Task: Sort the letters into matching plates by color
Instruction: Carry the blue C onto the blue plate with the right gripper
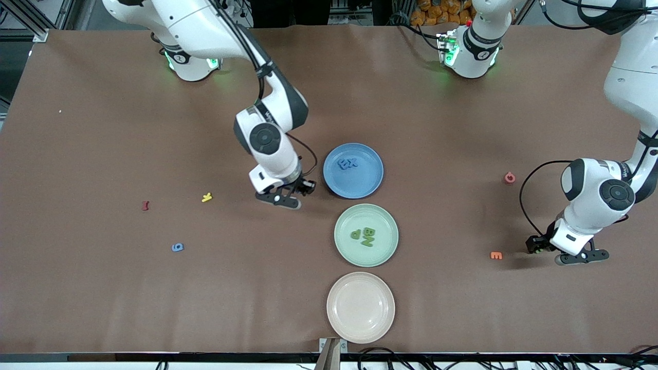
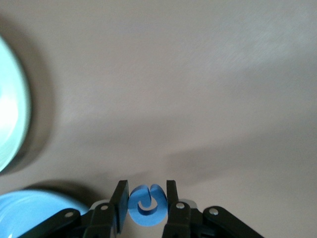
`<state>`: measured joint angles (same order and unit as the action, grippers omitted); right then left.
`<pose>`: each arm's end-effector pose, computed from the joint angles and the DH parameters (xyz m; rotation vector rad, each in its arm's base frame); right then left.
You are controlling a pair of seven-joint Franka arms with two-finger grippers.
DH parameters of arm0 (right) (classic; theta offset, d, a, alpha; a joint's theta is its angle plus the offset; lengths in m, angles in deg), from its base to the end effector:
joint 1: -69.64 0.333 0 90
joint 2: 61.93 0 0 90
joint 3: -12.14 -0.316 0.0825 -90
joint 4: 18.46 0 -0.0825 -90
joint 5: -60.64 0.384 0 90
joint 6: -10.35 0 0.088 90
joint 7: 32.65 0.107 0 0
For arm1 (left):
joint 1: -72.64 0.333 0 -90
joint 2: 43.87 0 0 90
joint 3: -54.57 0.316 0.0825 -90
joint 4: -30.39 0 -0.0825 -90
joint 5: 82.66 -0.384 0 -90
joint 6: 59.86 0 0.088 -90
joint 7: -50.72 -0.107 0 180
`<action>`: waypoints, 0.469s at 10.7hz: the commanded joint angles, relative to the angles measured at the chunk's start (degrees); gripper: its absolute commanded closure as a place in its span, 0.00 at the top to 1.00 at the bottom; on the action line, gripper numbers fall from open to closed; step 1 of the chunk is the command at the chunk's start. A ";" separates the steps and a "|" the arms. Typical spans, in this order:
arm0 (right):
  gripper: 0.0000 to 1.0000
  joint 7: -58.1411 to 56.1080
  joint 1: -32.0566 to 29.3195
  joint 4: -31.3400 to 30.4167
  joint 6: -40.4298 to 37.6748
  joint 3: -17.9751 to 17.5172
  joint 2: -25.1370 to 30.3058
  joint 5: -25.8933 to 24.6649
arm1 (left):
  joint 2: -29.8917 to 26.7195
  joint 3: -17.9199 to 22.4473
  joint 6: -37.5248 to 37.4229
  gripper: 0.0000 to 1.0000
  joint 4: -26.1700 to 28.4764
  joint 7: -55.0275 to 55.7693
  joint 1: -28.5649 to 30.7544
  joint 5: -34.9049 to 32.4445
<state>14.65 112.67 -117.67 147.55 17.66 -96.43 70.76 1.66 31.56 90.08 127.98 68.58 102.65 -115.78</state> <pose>0.5316 0.4179 0.2412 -3.0161 0.4220 -0.0018 0.6790 0.1028 0.1780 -3.0759 -0.1496 -0.3409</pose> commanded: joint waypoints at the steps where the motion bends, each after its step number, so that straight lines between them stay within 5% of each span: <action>1: 0.26 5.25 3.89 6.64 -1.84 0.37 -3.98 2.28 | 0.26 0.25 -1.49 0.66 -1.09 1.74 -0.48 -1.16; 5: 0.26 10.34 9.78 10.78 -2.28 0.29 -7.50 2.46 | 0.17 0.25 -1.85 0.60 -1.09 1.65 -0.48 -1.16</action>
<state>21.77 119.79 -111.55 146.27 17.60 -100.88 72.41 1.67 31.58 89.44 127.89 68.59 102.62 -115.78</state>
